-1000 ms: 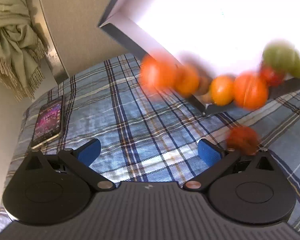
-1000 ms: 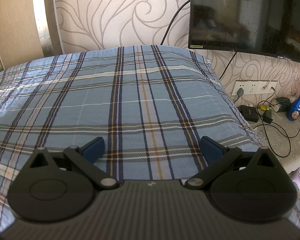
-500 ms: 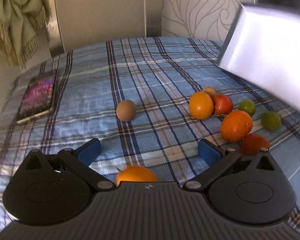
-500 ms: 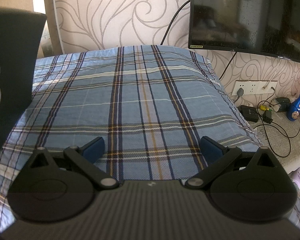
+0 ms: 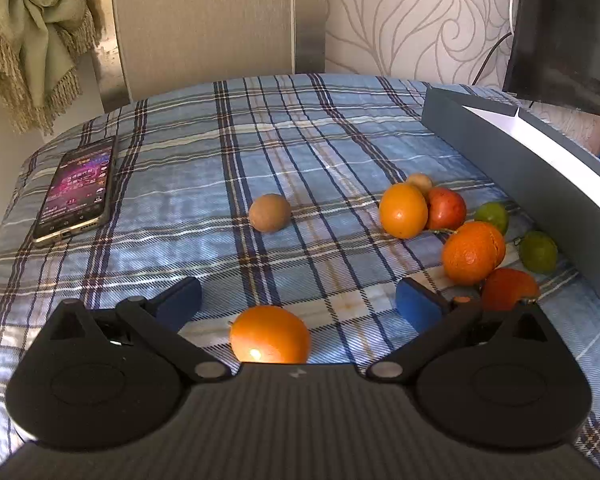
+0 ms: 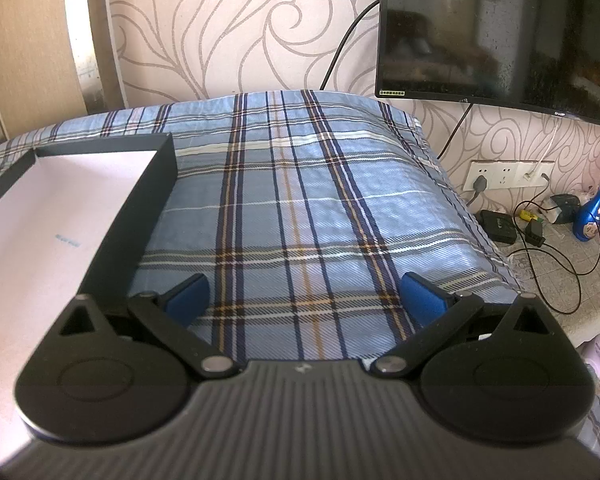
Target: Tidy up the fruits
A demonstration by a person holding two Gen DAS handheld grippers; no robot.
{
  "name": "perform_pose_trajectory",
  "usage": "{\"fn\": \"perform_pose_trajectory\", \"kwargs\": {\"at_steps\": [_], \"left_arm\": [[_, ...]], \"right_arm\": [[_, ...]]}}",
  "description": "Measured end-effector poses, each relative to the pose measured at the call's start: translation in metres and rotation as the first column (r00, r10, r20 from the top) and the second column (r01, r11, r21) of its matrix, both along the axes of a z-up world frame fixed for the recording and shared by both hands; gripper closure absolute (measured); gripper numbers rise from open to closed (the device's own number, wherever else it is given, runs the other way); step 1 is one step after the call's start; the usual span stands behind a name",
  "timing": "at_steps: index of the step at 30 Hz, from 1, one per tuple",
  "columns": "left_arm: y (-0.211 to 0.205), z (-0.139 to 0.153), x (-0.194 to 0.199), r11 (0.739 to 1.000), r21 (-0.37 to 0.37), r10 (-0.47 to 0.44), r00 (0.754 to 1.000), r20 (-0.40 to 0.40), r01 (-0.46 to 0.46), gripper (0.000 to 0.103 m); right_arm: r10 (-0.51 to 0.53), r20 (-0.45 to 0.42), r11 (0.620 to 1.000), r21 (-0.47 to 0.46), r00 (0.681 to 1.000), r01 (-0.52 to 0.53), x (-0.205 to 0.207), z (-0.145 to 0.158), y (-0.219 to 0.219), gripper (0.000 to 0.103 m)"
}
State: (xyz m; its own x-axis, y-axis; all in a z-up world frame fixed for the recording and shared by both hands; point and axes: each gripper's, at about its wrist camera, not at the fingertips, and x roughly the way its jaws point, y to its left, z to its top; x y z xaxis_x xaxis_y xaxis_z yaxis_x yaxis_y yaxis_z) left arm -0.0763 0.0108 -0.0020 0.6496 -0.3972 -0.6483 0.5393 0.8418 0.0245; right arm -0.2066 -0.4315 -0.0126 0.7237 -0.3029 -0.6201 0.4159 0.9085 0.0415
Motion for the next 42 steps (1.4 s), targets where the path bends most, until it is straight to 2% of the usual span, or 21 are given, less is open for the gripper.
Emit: {"fn": "perform_pose_trajectory", "kwargs": {"at_steps": [10, 14, 15, 16, 17, 18, 20, 21, 25, 28, 30, 31, 33, 36, 42], "left_arm": [[-0.005, -0.001, -0.004, 0.998, 0.003, 0.056, 0.998, 0.006, -0.056, 0.000], [-0.005, 0.001, -0.004, 0.998, 0.011, 0.063, 0.998, 0.008, -0.063, 0.000], [-0.005, 0.005, -0.006, 0.996, 0.037, 0.075, 0.997, 0.024, -0.075, 0.000], [-0.006, 0.012, -0.013, 0.992, 0.066, 0.101, 0.992, 0.074, -0.106, 0.000], [-0.006, 0.024, -0.025, 0.989, 0.064, 0.123, 0.983, 0.137, -0.133, 0.000], [-0.006, 0.034, -0.034, 0.991, 0.036, 0.121, 0.980, 0.157, -0.128, 0.000], [-0.020, 0.053, -0.050, 0.998, -0.019, 0.065, 0.990, 0.128, -0.063, 0.000], [-0.034, 0.058, -0.056, 1.000, -0.021, 0.025, 0.991, 0.128, -0.023, 0.000], [-0.103, 0.042, -0.067, 0.990, 0.111, -0.102, 0.986, 0.133, 0.087, 0.000], [-0.138, 0.030, -0.074, 0.977, 0.158, -0.166, 0.974, 0.155, 0.141, 0.000], [-0.147, 0.033, -0.077, 0.978, 0.168, -0.157, 0.970, 0.186, 0.126, 0.000], [-0.146, 0.036, -0.075, 0.983, 0.144, -0.141, 0.974, 0.176, 0.116, 0.000], [-0.130, 0.043, -0.073, 0.994, 0.043, -0.106, 0.987, 0.124, 0.101, 0.000], [-0.102, 0.051, -0.073, 0.999, -0.035, -0.025, 0.996, 0.081, 0.028, 0.000], [-0.038, 0.061, -0.087, 0.999, -0.049, 0.010, 0.997, 0.071, -0.007, 0.000]], "right_arm": [[-0.022, -0.003, 1.000, 0.013, 1.000, 0.022, -0.001, 0.003, 0.001, 0.000], [-0.007, -0.053, 1.000, 0.030, 0.999, 0.008, 0.005, 0.008, -0.004, 0.000], [-0.029, -0.045, 0.999, 0.024, 0.999, 0.030, 0.000, 0.010, -0.006, 0.000], [-0.077, -0.031, 0.997, -0.004, 0.997, 0.077, -0.007, 0.012, -0.006, 0.001], [-0.122, -0.002, 0.992, -0.038, 0.993, 0.122, -0.017, 0.016, -0.005, 0.001], [-0.140, 0.032, 0.988, -0.061, 0.990, 0.142, -0.028, 0.021, -0.005, 0.000], [-0.131, 0.079, 0.987, -0.087, 0.988, 0.138, -0.046, 0.033, -0.001, 0.000], [-0.115, 0.096, 0.988, -0.092, 0.989, 0.124, -0.054, 0.039, 0.001, 0.000], [-0.027, 0.159, 0.992, -0.114, 0.987, 0.046, -0.068, 0.065, 0.017, 0.000], [0.024, 0.220, 0.991, -0.135, 0.975, 0.006, -0.072, 0.085, 0.026, 0.000], [0.041, 0.254, 0.991, -0.132, 0.966, -0.007, -0.072, 0.099, 0.029, 0.000], [0.051, 0.271, 0.991, -0.136, 0.961, -0.015, -0.075, 0.105, 0.033, 0.000], [0.074, 0.293, 0.989, -0.144, 0.953, -0.032, -0.082, 0.115, 0.043, 0.000], [0.132, 0.302, 0.988, -0.116, 0.944, -0.101, -0.088, 0.124, 0.066, 0.001], [0.280, 0.294, 0.960, -0.073, 0.914, -0.271, -0.064, 0.128, 0.140, 0.003]]}}
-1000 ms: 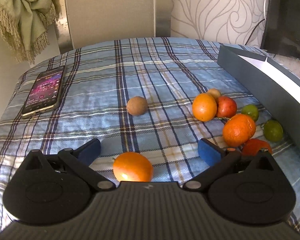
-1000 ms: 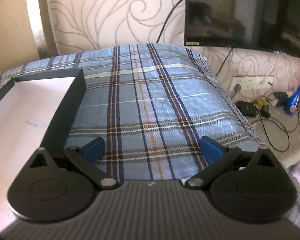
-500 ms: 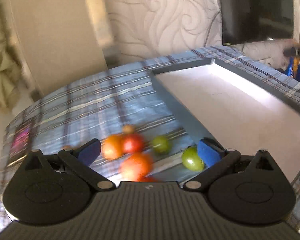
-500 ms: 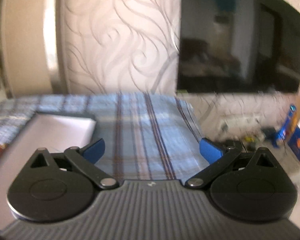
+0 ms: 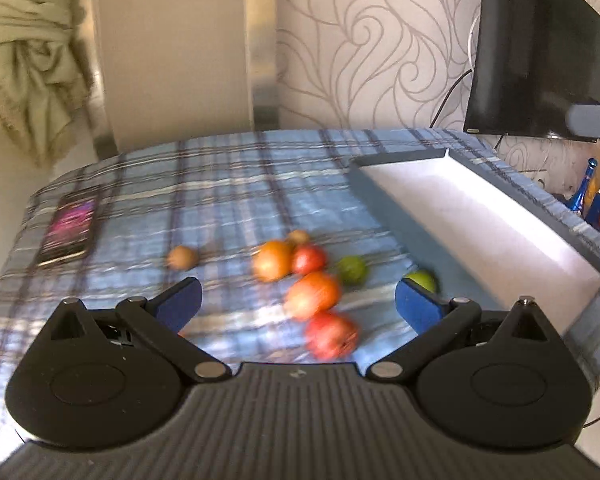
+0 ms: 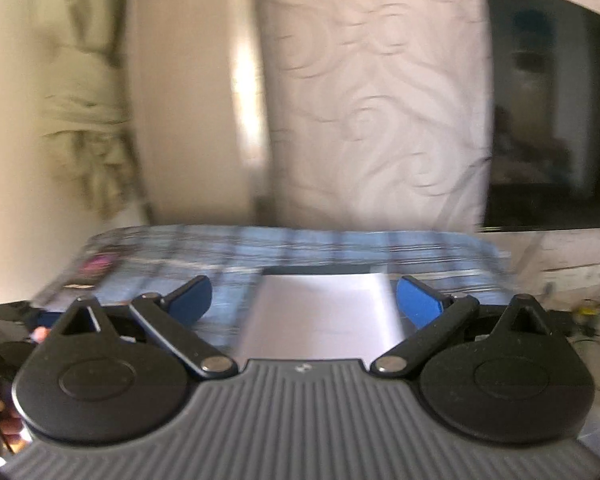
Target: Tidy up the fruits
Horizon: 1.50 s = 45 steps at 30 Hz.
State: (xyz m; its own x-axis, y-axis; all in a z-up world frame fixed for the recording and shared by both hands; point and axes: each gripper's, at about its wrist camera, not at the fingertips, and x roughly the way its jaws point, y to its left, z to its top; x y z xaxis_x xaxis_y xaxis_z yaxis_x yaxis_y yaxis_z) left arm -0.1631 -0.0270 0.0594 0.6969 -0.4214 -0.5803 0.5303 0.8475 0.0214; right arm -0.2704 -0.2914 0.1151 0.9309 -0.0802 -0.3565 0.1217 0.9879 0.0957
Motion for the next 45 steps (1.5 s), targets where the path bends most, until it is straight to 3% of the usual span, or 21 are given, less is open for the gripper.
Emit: {"fn": "perform_pose_trajectory", "kwargs": {"at_steps": [5, 8, 13, 20, 25, 28, 29, 31, 39, 45], "left_arm": [[0.064, -0.005, 0.012, 0.995, 0.008, 0.101, 0.993, -0.067, -0.101, 0.000], [0.093, -0.007, 0.017, 0.988, -0.014, 0.154, 0.986, -0.066, -0.155, 0.000], [0.120, -0.016, 0.029, 0.984, 0.015, 0.177, 0.982, -0.064, -0.176, 0.000], [0.137, -0.024, 0.044, 0.980, 0.044, 0.197, 0.977, -0.085, -0.194, 0.000], [0.140, -0.033, 0.046, 0.983, 0.057, 0.180, 0.979, -0.092, -0.176, 0.000], [0.145, -0.036, 0.046, 0.984, 0.046, 0.173, 0.979, -0.106, -0.169, 0.001], [0.145, -0.037, 0.046, 0.984, 0.043, 0.175, 0.978, -0.111, -0.171, 0.002], [0.148, -0.039, 0.046, 0.986, 0.036, 0.165, 0.979, -0.123, -0.162, 0.020], [0.153, -0.042, 0.046, 0.989, 0.026, 0.148, 0.980, -0.132, -0.146, 0.029], [0.155, -0.039, 0.049, 0.991, 0.012, 0.134, 0.982, -0.131, -0.134, 0.030]], "right_arm": [[0.112, -0.072, 0.994, 0.021, 0.991, -0.111, 0.022, -0.011, 0.077, 0.008], [0.191, -0.135, 0.982, 0.022, 0.972, -0.190, 0.036, -0.021, 0.112, 0.020], [0.206, -0.228, 0.977, -0.008, 0.952, -0.213, 0.048, -0.038, 0.154, 0.022], [0.167, -0.284, 0.983, -0.023, 0.944, -0.181, 0.064, -0.054, 0.169, 0.024], [0.132, -0.328, 0.988, -0.033, 0.935, -0.151, 0.068, -0.065, 0.176, 0.041], [0.108, -0.335, 0.993, -0.018, 0.936, -0.121, 0.068, -0.067, 0.174, 0.042], [0.101, -0.336, 0.993, -0.022, 0.937, -0.115, 0.068, -0.068, 0.175, 0.042], [0.090, -0.336, 0.994, -0.032, 0.937, -0.107, 0.067, -0.069, 0.177, 0.042], [0.078, -0.334, 0.993, -0.054, 0.939, -0.102, 0.063, -0.068, 0.182, 0.042], [0.058, -0.341, 0.995, -0.053, 0.938, -0.081, 0.067, -0.070, 0.180, 0.045]]}}
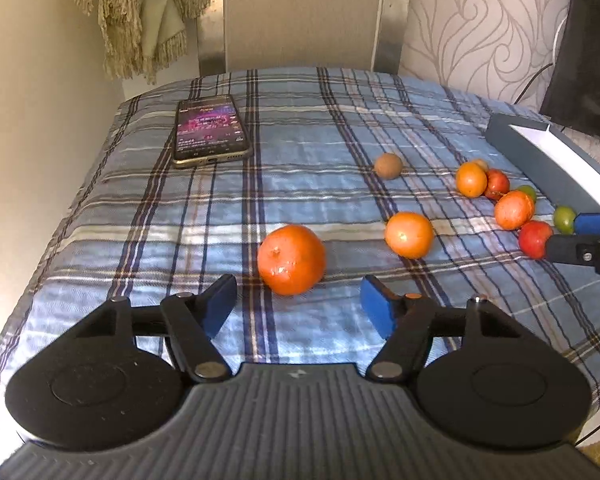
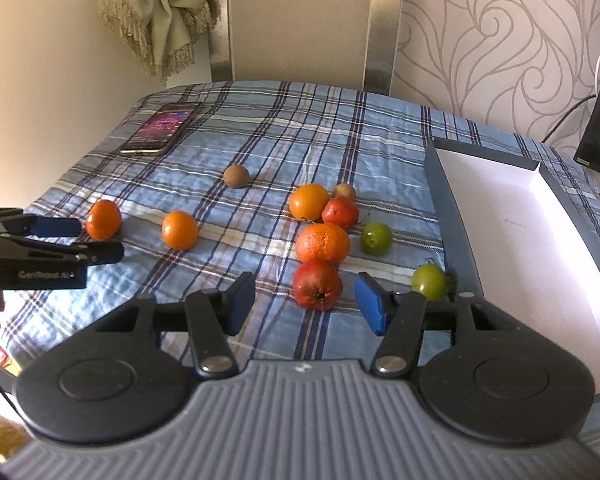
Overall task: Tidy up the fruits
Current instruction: 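Move the right gripper down around the red apple, then close the right gripper on the red apple while the left gripper grasps an orange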
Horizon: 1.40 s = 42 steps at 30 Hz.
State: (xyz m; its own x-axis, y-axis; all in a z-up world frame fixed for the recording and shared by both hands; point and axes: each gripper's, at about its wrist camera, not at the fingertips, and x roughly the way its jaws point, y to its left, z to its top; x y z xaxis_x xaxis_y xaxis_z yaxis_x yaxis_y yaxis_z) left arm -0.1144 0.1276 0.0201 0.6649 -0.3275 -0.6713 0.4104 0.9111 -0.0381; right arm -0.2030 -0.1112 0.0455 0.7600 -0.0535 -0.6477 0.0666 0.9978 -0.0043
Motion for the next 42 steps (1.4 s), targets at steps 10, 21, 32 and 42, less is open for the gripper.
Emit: {"fn": "perform_pose_trajectory", "kwargs": {"at_steps": [10, 21, 32, 42], "left_arm": [[-0.006, -0.002, 0.012, 0.999, 0.028, -0.033, 0.999, 0.011, 0.033, 0.046], [-0.011, -0.007, 0.017, 0.999, 0.034, -0.032, 0.999, 0.022, 0.031, 0.048], [-0.009, -0.006, 0.013, 1.000, 0.031, 0.003, 0.999, 0.037, -0.004, 0.060], [-0.016, 0.008, 0.003, 1.000, 0.019, -0.006, 0.999, 0.047, 0.005, 0.061]], "right_arm": [[-0.039, -0.034, 0.998, 0.049, 0.999, 0.041, 0.016, -0.013, -0.009, 0.048], [-0.030, -0.097, 0.998, 0.044, 0.995, 0.034, 0.028, -0.026, -0.012, 0.065], [0.014, -0.059, 0.999, 0.038, 0.998, -0.012, 0.022, -0.018, -0.017, 0.068], [0.064, -0.001, 0.998, 0.024, 0.998, -0.064, 0.006, 0.003, -0.023, 0.068]]}}
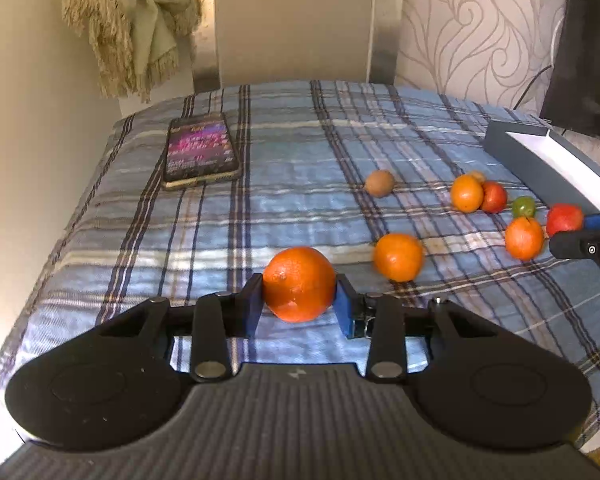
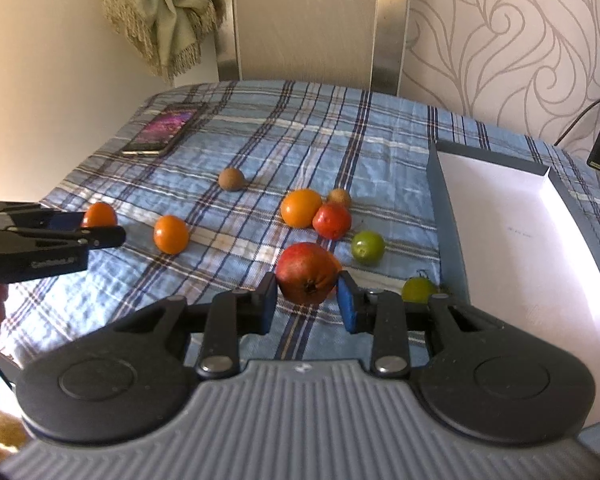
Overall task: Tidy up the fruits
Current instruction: 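Close the right gripper on the red apple while the left gripper grasps an orange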
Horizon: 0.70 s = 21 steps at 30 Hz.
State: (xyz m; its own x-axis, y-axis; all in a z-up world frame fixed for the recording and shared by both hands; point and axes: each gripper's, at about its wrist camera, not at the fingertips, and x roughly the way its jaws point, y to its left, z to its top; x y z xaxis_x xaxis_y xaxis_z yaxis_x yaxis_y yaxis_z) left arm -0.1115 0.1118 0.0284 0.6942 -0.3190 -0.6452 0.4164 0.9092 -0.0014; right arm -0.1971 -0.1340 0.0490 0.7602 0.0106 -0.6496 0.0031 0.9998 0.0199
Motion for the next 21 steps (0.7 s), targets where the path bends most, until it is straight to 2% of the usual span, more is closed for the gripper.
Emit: {"fn": "perform_pose_trajectory", "kwargs": {"at_steps": [11, 21], "left_arm": [[-0.047, 0.028, -0.008, 0.993, -0.014, -0.116, 0.992, 0.044, 0.117, 0.061], [-0.118, 0.041, -0.016, 0.967, -0.043, -0.249, 0.967, 0.061, 0.252, 0.061]], "right_arm": [[-0.029, 0.025, 0.999, 0.020, 0.999, 0.028, -0.020, 0.009, -0.023, 0.068], [-0.107, 0.053, 0.994, 0.009, 0.993, 0.106, -0.050, 0.016, -0.060, 0.068]]}}
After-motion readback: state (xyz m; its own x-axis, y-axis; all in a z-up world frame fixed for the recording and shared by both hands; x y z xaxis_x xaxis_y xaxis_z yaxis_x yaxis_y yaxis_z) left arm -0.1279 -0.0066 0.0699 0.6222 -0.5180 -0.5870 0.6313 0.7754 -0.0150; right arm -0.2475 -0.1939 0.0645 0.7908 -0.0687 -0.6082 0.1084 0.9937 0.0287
